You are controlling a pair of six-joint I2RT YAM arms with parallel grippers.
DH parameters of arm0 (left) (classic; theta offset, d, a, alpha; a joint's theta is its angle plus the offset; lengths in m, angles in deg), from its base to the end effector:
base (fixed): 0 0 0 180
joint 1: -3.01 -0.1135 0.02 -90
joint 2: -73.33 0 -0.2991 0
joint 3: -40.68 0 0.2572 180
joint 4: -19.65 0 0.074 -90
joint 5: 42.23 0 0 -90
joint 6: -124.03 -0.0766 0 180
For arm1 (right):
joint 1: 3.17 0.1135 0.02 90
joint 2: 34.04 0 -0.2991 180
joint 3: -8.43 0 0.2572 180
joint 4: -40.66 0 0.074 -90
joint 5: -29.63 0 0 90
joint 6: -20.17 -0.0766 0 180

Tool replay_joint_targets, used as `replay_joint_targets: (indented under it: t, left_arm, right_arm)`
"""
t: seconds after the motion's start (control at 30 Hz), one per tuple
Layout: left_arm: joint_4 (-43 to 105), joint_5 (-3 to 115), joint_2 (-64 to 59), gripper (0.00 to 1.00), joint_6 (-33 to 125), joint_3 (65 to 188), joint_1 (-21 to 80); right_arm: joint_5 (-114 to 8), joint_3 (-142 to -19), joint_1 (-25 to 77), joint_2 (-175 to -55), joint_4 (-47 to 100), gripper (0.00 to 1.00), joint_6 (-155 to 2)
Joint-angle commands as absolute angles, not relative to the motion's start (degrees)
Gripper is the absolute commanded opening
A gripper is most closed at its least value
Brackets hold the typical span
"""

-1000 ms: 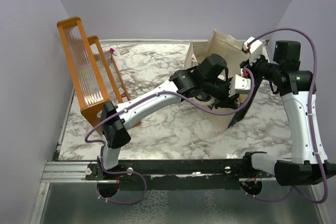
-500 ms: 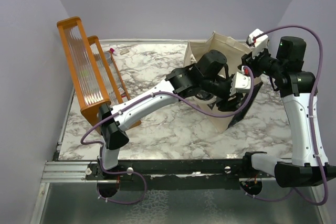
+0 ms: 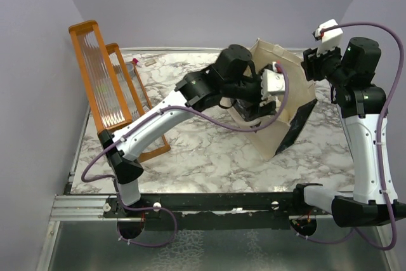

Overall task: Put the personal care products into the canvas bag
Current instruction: Adjust the canvas bag at the center of the board, then reset both arms

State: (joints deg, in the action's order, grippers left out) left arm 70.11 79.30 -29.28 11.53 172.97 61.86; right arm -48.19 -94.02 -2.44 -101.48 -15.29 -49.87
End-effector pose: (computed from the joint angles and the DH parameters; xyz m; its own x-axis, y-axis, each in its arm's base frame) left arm 0.1928 -0.3964 0.4833 0.2064 0.2891 -0.9348 0.9778 -0.0954 0.1864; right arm 0.2547 0.0194 0.4841 -0.2644 -0.3371 -0.9036 -0.3189 0.9148 -0.2479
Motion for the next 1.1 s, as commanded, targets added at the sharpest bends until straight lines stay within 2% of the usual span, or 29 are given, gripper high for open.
replay_joint_targets:
  t: [0.0,0.27,0.37,0.47,0.5,0.6,0.67,1.07]
  left_arm:
    - [66.9,70.2,-24.2,0.69,15.2,172.1,54.8]
    - [56.1,48.3,-16.4,0.73,21.2,164.5,42.9]
    - [53.2,41.8,-14.2,0.82,24.3,161.3,38.5]
    - [51.2,37.6,-12.0,0.98,26.7,158.7,34.6]
    - [50.8,36.9,-11.5,0.99,26.9,157.9,33.6]
    - [50.7,35.5,-9.6,0.99,26.8,156.8,31.3]
    - [51.1,35.5,-8.6,0.99,26.3,156.3,30.1]
    - [51.5,37.7,-2.1,0.99,24.4,150.1,25.2]
  right_arm:
    - [-51.3,-94.4,-2.6,-101.7,-10.3,0.48,-51.4]
    - [-48.2,-93.3,-2.6,-102.2,-5.6,0.50,-51.8]
    - [-47.5,-93.3,-2.6,-102.6,-4.9,0.52,-52.3]
    - [-47.4,-92.4,-2.6,-101.8,-3.6,0.57,-53.1]
    - [-47.5,-92.1,-2.7,-101.3,-3.1,0.61,-53.2]
    - [-48.1,-91.4,-2.6,-100.3,-2.7,0.89,-53.4]
    - [-48.6,-91.0,-2.7,-99.5,-2.4,0.99,-53.4]
    - [-51.6,-88.1,-2.6,-93.8,-1.7,0.99,-53.9]
